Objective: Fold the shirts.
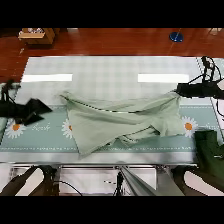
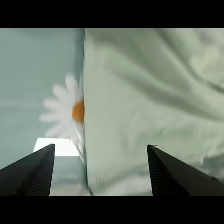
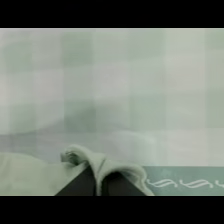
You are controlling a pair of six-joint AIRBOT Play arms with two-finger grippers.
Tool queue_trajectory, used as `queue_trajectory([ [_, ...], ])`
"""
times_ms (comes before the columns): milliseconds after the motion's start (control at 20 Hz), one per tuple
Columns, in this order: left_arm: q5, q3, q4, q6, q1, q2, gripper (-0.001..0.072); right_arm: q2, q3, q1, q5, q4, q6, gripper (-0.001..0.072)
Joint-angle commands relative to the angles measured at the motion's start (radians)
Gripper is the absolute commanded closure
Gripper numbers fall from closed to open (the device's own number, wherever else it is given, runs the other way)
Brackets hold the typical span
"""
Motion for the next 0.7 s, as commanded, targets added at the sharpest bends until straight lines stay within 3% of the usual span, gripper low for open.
queue_trajectory([
  [0,-0.099,-0.183,-0.061,0.010,-0.039,0.067,0.0037,0.005,0.002,0.000,0.011,-0.026,-0.001,0.0685],
  [250,0.079,-0.384,-0.092,-0.024,-0.194,0.060,0.0037,0.005,0.002,-0.001,0.034,-0.042,-0.001,0.0685],
  [650,0.237,-0.428,-0.107,-0.111,-0.423,-0.029,0.0037,0.005,0.002,0.000,0.037,-0.041,0.000,0.0685],
])
